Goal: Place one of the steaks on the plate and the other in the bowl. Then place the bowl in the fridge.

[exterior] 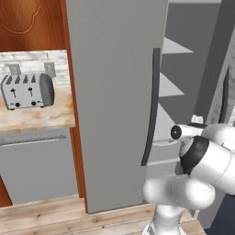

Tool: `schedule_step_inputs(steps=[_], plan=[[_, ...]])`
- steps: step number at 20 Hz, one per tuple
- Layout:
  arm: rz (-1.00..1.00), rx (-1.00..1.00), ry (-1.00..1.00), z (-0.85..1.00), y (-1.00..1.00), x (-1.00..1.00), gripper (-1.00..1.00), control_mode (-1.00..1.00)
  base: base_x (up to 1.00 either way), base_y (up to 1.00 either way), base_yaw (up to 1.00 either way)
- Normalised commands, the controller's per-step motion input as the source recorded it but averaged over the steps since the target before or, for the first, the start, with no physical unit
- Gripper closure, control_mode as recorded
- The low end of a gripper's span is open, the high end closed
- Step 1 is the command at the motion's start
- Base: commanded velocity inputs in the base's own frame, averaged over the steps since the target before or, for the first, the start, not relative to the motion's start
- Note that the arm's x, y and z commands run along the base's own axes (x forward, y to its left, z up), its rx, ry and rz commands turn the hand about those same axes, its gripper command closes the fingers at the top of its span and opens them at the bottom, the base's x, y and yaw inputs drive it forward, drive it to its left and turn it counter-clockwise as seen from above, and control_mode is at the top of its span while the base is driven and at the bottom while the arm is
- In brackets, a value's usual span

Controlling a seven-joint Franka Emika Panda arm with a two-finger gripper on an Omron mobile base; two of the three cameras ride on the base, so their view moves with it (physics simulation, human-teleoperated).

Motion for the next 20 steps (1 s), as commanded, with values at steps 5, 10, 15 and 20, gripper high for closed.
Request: schedule_step_inputs(steps=[5,10,15,20], plan=[[0.00,-0.06,0.10,0.00,-1.00,-0.32,-1.00,-1.00,0.00,0.00,0.00],[0.00,-0.08,0.15,0.00,-0.93,-0.11,-1.00,-1.00,0.00,0.00,0.00],[0.00,-0.01,0.06,0.02,-0.27,-0.29,-1.00,-1.00,0.00,0.00,0.00],[-0.01,0.00,0.04,0.33,0.28,-0.54,-1.00,-1.00,0.00,0.00,0.00]])
